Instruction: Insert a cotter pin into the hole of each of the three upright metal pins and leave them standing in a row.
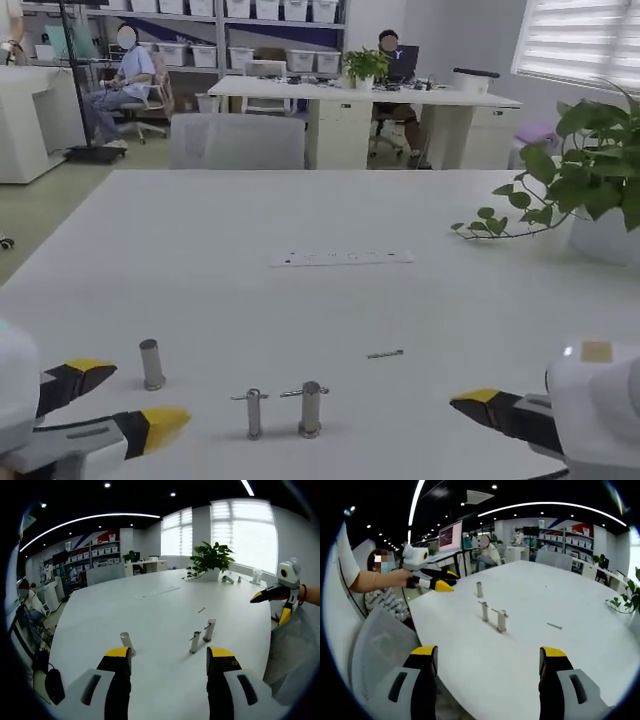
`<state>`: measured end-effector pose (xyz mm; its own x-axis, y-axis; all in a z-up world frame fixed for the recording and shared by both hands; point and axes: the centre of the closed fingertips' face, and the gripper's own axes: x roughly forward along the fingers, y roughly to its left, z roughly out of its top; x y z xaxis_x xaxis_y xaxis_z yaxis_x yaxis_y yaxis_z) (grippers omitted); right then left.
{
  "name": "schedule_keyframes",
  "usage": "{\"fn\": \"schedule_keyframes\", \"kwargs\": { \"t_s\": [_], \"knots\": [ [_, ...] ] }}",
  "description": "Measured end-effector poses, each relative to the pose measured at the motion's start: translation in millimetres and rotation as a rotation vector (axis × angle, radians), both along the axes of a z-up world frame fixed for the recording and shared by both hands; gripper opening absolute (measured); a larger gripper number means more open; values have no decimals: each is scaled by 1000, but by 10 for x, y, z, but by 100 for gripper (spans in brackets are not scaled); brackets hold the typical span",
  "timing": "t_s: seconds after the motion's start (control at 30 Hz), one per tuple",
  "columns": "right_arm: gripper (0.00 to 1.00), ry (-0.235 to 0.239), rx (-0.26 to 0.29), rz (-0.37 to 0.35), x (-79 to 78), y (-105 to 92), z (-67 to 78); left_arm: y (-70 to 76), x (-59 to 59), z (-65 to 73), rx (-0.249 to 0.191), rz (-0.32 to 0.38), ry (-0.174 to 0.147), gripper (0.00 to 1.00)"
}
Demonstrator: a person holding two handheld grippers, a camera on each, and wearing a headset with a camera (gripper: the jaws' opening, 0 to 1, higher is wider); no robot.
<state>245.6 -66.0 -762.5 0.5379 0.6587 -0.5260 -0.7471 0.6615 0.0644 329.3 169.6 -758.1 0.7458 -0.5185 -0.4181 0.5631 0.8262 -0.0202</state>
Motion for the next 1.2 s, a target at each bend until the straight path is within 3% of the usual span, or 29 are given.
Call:
{"fn": "schedule_keyframes", "kwargs": {
  "t_s": [0.3, 0.5, 0.67, 1.2],
  "knots": [
    [84, -7, 16, -33, 9, -27, 38, 212, 299, -91, 7, 58, 2, 50],
    [84, -5, 20, -47, 31, -50, 32, 248, 481, -148, 4, 79, -9, 43],
    [84, -9, 17, -54, 59, -70, 41, 283, 648, -226, -1, 107, 0, 39],
    [84, -18, 23, -64, 97, -91, 66, 314, 955, -487, 26, 132, 18, 33]
  ]
}}
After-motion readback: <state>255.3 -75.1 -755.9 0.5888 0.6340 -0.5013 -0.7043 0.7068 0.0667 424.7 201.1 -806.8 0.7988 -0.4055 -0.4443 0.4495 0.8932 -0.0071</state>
